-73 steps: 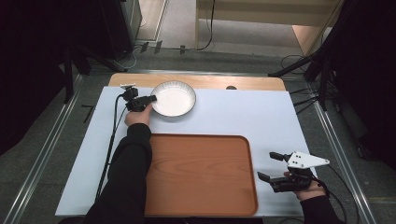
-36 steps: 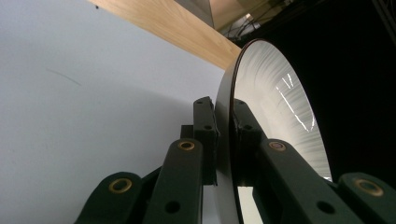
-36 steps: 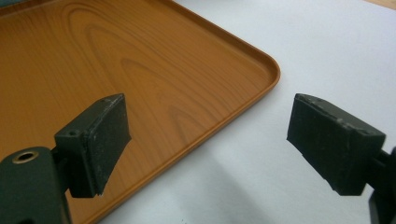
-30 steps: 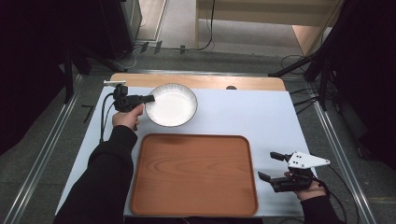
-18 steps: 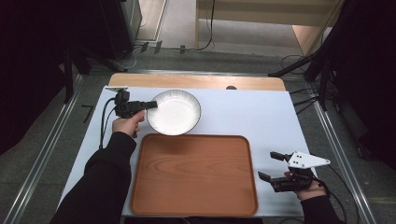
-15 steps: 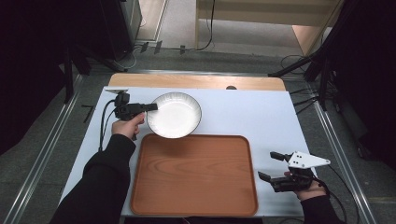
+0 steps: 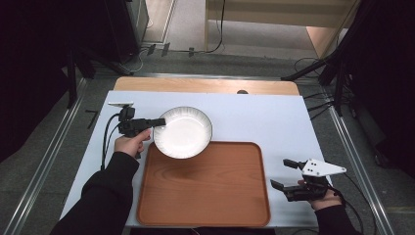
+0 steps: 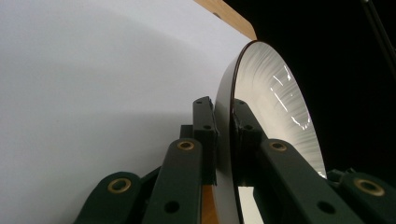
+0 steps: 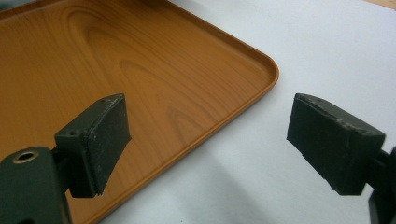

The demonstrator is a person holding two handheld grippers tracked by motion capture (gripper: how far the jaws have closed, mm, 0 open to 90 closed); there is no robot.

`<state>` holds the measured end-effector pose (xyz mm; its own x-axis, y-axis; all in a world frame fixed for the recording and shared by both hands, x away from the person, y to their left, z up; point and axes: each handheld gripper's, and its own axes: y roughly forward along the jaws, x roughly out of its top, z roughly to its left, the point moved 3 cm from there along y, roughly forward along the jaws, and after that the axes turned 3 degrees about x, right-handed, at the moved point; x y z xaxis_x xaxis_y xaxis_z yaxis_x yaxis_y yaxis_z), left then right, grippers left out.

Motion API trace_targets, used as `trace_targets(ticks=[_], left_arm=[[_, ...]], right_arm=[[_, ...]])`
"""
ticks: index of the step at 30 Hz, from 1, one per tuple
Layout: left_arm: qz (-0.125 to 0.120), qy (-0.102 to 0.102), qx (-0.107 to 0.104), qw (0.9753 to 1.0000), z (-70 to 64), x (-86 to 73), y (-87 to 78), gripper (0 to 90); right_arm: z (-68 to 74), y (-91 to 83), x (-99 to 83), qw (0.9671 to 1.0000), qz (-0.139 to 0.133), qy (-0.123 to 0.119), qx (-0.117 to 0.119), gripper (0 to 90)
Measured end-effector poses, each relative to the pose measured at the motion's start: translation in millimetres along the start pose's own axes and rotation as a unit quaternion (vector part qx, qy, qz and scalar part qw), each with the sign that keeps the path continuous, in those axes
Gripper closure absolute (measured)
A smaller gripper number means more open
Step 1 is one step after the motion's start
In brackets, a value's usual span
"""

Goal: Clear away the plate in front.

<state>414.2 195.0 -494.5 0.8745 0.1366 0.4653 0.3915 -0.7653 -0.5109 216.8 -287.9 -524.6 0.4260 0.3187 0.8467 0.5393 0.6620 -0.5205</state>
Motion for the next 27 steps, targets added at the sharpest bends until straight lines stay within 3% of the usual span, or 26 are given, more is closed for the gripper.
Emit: trace_targets(ticks=[11,27], left_arm=[[0.008,0.013,-0.008,0.9999,-6.1,-14.0,-4.2,83.6],[0.021,0.008,-0.019,0.9996,-4.2,-38.9,-6.6,82.9]], right_arm=[[0.2,0.6,-0.7,1.0,-0.002,0.002,0.001,13.9],[0.3,3.0,1.0,1.0,0.002,-0.002,0.005,13.9]])
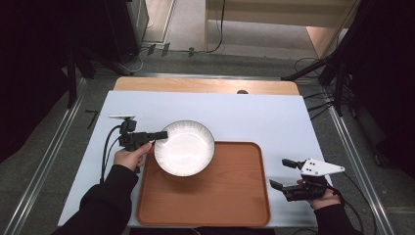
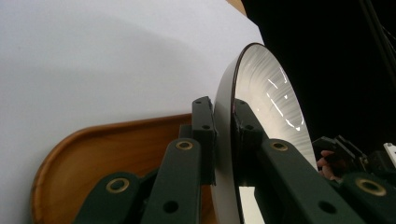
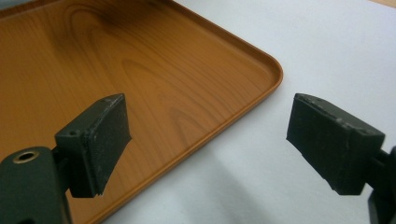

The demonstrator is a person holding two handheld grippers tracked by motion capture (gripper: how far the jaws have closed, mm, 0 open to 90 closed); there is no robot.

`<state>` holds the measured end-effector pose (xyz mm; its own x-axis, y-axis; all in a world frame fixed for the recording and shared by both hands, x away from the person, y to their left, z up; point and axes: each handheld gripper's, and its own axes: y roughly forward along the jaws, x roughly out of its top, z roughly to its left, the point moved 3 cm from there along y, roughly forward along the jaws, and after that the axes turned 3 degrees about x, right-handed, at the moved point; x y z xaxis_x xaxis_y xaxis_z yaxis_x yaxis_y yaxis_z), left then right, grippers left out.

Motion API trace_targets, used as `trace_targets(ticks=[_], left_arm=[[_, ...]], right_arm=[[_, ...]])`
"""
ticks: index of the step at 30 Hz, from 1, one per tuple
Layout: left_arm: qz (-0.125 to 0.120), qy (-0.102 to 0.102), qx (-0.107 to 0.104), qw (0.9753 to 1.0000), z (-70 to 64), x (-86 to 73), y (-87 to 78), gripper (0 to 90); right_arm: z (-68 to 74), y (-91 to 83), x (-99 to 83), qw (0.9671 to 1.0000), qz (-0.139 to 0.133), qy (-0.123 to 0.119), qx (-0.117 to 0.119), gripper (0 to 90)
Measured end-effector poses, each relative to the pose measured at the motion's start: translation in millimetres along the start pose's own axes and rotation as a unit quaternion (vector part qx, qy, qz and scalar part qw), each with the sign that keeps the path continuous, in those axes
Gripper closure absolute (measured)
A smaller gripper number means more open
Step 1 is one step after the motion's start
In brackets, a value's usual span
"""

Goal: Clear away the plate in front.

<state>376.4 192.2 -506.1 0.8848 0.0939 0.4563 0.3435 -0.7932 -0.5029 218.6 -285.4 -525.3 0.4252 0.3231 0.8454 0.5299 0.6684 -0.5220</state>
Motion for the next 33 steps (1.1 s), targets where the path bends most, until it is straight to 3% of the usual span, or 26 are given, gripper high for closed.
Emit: trace_targets(ticks=[18,33], left_arm=[[0.022,0.018,-0.007,0.9996,-10.9,-27.2,-3.9,82.4],[0.063,0.038,-0.002,0.9973,-14.2,-43.2,27.1,81.7]], right_arm=[[-0.3,0.8,-0.5,1.0,0.004,-0.002,0.003,14.0],[-1.1,1.0,-0.8,1.0,0.006,-0.001,0.005,14.0]])
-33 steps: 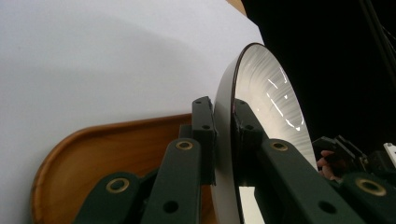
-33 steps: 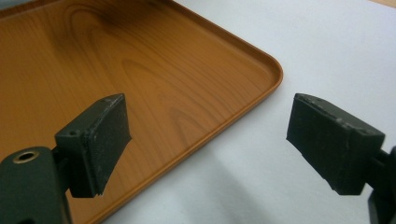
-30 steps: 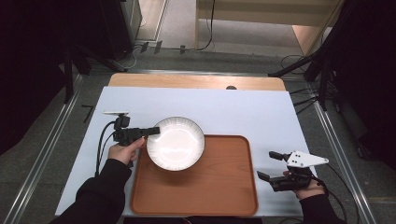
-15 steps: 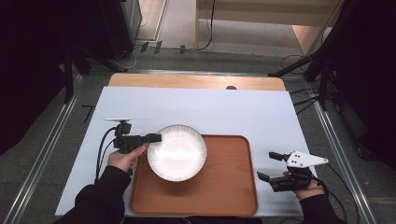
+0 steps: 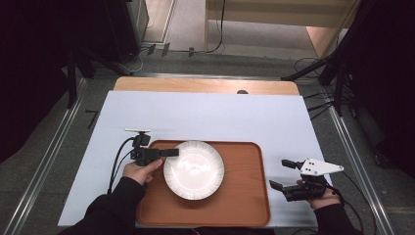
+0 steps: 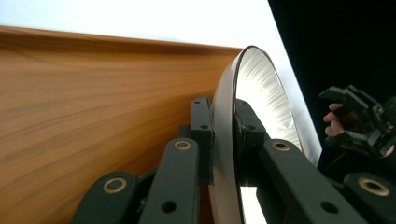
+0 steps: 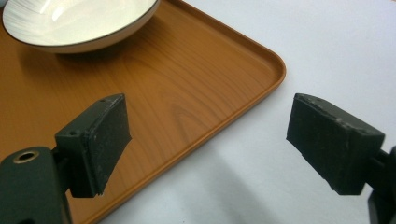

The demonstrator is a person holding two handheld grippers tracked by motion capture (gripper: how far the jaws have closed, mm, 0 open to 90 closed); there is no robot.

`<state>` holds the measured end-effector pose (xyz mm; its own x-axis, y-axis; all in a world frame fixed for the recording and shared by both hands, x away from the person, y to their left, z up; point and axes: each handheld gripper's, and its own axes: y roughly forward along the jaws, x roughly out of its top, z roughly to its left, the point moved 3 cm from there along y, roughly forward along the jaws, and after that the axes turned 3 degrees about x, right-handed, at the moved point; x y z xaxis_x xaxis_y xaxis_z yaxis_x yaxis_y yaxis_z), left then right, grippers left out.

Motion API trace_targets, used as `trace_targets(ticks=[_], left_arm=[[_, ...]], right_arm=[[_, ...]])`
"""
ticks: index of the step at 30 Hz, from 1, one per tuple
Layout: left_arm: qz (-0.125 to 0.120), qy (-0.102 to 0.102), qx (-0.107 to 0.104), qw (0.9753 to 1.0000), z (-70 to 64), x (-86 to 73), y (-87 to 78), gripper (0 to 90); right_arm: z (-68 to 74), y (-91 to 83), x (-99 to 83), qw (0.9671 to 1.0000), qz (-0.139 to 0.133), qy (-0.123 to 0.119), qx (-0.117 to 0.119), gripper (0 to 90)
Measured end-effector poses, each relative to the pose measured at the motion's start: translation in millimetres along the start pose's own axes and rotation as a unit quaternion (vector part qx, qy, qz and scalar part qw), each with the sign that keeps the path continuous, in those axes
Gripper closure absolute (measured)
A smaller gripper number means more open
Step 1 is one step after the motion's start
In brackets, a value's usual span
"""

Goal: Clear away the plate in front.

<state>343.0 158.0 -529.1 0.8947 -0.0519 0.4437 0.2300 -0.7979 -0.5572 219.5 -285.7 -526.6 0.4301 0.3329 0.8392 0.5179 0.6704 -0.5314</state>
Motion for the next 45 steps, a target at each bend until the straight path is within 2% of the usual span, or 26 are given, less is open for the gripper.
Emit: trace_targets(ticks=[4,9,12,16,17,19,21,29,32,35,37,42,45], left_arm=[[0.007,0.006,0.007,0.9999,-1.6,-2.6,8.8,81.2],[0.014,0.002,0.005,0.9999,-0.1,-3.9,16.1,81.8],[0.016,0.003,0.015,0.9998,1.4,-4.8,19.2,82.6],[0.014,-0.001,0.008,0.9999,-0.1,-5.1,21.7,82.5],[0.016,0.013,0.018,0.9996,-1.7,-5.4,23.1,82.8],[0.02,0.028,0.032,0.9989,-2.0,-5.7,25.8,83.5],[0.022,0.026,0.034,0.9988,-1.3,-6.4,27.8,83.9],[0.025,0.051,0.048,0.9972,-3.2,-7.8,29.3,84.4],[0.028,0.054,0.053,0.9968,-2.7,-8.6,29.9,84.0],[0.029,0.06,0.038,0.997,-1.7,-8.5,28.7,80.3],[0.027,0.06,0.037,0.9972,-2.2,-8.3,28.4,78.1],[0.027,0.079,0.034,0.9959,-4.3,-8.9,25.8,73.2],[0.027,0.076,0.029,0.9963,-5.0,-8.1,23.2,70.7]], right_arm=[[-0.2,-0.7,-0.2,1.0,0.001,0.0,0.002,14.0],[0.7,-0.9,-0.4,1.0,0.003,0.002,0.004,14.0],[0.7,-1.0,0.6,1.0,-0.003,0.0,-0.001,14.0],[0.4,-2.2,0.0,1.0,-0.002,-0.002,-0.002,14.0],[0.6,-2.0,-0.2,1.0,0.0,0.0,-0.001,14.0],[0.7,-1.7,-0.2,1.0,0.0,0.0,0.0,14.0],[1.1,-2.1,-0.1,1.0,0.001,-0.002,0.002,14.0],[2.2,-3.5,0.4,1.0,-0.002,-0.003,-0.001,14.0],[3.1,-3.1,0.7,1.0,-0.003,-0.003,0.001,14.0],[3.2,-2.5,1.0,1.0,-0.002,-0.006,0.001,14.0],[3.7,-2.1,1.4,1.0,-0.002,-0.002,0.001,14.0],[3.9,0.0,3.2,1.0,0.001,-0.006,0.004,14.0],[4.8,0.7,3.9,1.0,0.003,-0.007,0.005,14.0]])
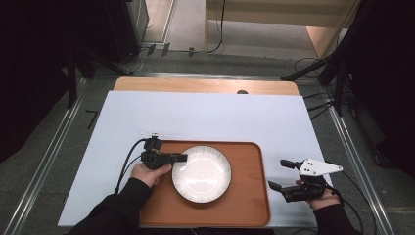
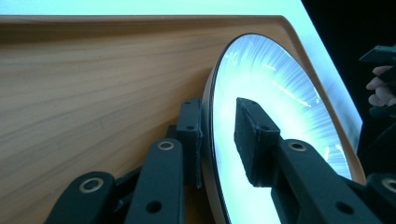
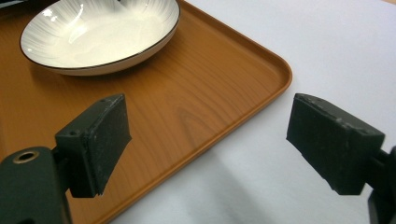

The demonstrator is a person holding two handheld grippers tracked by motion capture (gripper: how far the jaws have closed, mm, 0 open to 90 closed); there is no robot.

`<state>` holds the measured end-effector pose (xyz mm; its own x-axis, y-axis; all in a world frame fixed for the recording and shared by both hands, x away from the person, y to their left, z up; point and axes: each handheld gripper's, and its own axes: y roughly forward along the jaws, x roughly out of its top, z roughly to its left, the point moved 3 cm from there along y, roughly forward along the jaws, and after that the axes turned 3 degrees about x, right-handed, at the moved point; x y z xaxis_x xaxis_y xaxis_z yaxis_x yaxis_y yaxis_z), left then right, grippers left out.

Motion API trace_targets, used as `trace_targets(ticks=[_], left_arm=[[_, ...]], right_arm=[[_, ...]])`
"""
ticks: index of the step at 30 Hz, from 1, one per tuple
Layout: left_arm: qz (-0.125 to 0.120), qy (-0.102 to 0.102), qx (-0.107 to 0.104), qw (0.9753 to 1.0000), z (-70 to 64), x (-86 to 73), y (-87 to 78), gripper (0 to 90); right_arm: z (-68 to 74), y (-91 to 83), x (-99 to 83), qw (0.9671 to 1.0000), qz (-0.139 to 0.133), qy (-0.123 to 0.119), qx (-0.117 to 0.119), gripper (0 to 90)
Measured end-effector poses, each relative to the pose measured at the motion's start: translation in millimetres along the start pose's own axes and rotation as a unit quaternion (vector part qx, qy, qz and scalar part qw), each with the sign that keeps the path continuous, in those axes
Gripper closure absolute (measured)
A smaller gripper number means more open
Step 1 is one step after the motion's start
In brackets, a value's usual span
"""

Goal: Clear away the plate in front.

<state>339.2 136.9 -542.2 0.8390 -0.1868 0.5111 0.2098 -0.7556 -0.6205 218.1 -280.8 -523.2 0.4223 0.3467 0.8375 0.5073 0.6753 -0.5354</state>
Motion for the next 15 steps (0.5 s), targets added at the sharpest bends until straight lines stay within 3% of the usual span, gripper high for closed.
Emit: trace_targets(ticks=[7,13,15], left_arm=[[0.006,-0.014,-0.017,0.9997,0.3,2.1,-5.0,63.0],[0.003,-0.014,-0.019,0.9997,-2.2,4.4,-11.6,54.1],[0.009,-0.007,-0.008,0.9999,-2.8,4.9,-13.3,52.0]], right_arm=[[-0.3,0.4,-0.3,1.0,0.003,0.0,-0.001,14.0],[0.0,0.2,-0.8,1.0,0.006,0.002,0.0,14.0],[0.2,0.5,-0.8,1.0,0.007,0.002,0.001,14.0]])
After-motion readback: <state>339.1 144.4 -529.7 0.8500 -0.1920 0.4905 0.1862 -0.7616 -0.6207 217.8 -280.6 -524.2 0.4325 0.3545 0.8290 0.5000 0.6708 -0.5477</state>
